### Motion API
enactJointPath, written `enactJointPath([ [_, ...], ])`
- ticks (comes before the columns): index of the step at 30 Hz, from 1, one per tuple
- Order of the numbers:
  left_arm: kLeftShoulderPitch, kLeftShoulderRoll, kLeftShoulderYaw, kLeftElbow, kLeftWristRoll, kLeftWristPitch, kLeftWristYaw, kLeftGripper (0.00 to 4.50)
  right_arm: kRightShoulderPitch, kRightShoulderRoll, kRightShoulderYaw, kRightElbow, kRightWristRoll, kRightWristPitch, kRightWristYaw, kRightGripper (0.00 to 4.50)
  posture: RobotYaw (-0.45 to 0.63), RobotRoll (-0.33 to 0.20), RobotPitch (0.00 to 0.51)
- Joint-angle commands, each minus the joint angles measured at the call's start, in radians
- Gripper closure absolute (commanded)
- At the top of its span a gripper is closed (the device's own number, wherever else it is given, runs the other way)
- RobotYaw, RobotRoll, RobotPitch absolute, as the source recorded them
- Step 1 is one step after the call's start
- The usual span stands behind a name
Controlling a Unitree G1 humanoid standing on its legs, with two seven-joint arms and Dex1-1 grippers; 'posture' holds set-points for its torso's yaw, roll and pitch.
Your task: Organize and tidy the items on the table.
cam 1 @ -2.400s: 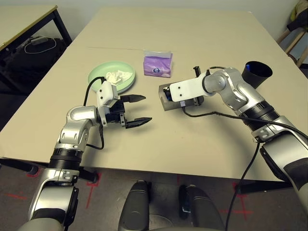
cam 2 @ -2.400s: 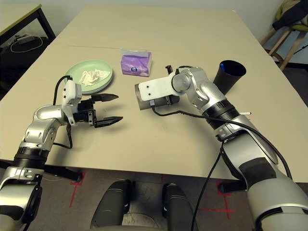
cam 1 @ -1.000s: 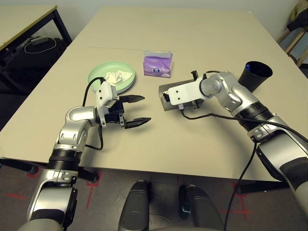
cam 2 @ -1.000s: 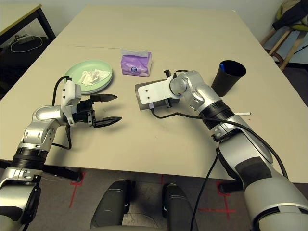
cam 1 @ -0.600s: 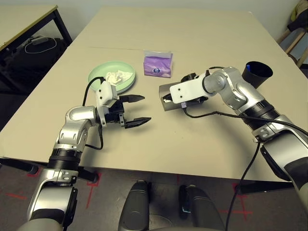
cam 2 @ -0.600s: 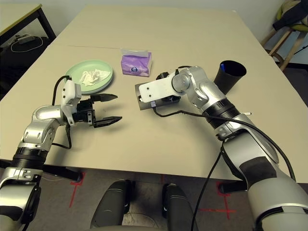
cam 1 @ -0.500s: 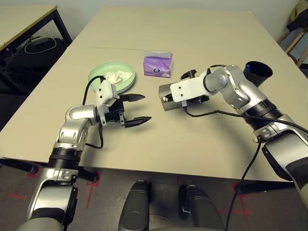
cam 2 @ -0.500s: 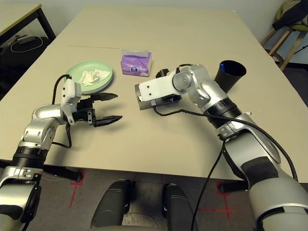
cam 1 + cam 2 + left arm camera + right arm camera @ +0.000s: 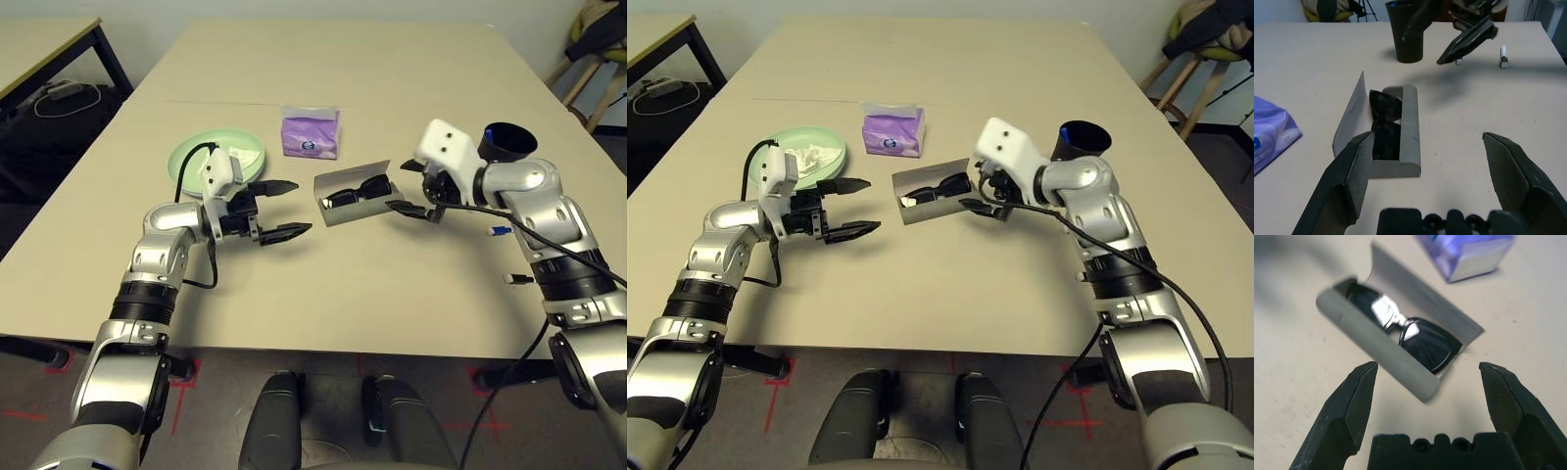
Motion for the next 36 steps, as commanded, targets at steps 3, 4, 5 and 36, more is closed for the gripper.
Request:
enactJointPath([
  [3, -0.042, -0.052, -0.012, 0.073, 0.036, -0.027, 0.057, 0.0, 0.124, 0.065, -0.108, -0.046, 0.183, -0.074, -0.045, 0.04, 0.09, 0.0, 0.092],
  [4, -0.049, -0.063, -0.012, 0.091, 0.042, -0.031, 0.073, 0.0, 0.141, 0.075, -0.123, -0.035, 0.207, -0.113, -0.049, 0.04, 0.09, 0.0, 0.093],
  [5, -0.054, -0.071, -0.012, 0.107, 0.047, -0.037, 0.085, 0.0, 0.158, 0.077, -0.125, -0.025, 0.221, -0.146, -0.044, 0.04, 0.09, 0.0, 0.093],
  [36, -0.073, -0.063, 0.029, 0.299, 0.116, -0.153, 0.16, 4.21, 0.286, 0.031, -0.075, 0.109, 0.312, -0.492, -0.043, 0.0, 0.11, 0.0, 0.103],
])
